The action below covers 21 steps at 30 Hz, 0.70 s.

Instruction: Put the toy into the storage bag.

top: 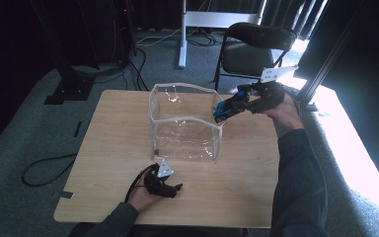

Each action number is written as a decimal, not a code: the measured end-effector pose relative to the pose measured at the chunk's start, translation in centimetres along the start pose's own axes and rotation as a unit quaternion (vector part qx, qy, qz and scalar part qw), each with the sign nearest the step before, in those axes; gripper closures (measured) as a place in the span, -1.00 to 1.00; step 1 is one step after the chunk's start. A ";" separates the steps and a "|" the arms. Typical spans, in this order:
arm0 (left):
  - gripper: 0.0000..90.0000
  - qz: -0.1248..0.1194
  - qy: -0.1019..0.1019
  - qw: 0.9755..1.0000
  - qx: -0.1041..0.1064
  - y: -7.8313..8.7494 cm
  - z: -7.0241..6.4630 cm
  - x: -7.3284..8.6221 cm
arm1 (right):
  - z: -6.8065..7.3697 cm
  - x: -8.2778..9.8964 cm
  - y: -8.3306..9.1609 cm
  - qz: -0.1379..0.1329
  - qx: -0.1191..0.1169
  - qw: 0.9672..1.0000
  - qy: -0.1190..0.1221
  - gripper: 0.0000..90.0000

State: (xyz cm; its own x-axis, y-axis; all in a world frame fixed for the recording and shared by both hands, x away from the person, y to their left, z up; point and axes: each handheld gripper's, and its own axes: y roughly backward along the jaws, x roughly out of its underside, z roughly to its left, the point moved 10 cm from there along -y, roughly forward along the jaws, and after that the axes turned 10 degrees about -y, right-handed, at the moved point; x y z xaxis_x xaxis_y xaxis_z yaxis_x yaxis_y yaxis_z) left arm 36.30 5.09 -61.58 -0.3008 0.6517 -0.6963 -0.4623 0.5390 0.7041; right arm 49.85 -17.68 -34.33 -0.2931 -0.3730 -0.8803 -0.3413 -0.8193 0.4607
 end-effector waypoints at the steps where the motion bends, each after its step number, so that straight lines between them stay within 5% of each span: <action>1: -0.58 0.000 0.000 1.000 0.000 0.0 0.0 0.0 | -0.1 0.1 -0.2 0.003 -0.001 1.000 0.000 -0.45; 21: -0.59 0.000 0.000 1.000 -0.001 0.0 0.0 0.0 | -1.1 1.6 -3.3 0.041 -0.013 0.999 -0.010 -0.45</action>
State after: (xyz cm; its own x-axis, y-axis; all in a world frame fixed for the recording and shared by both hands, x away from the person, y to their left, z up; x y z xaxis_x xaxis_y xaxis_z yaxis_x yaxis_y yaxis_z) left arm 36.33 5.07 -61.59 -0.3009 0.6516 -0.6963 -0.4637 0.5380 0.7039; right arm 51.47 -16.07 -37.34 -0.3375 -0.4298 -0.8375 -0.2933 -0.7974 0.5274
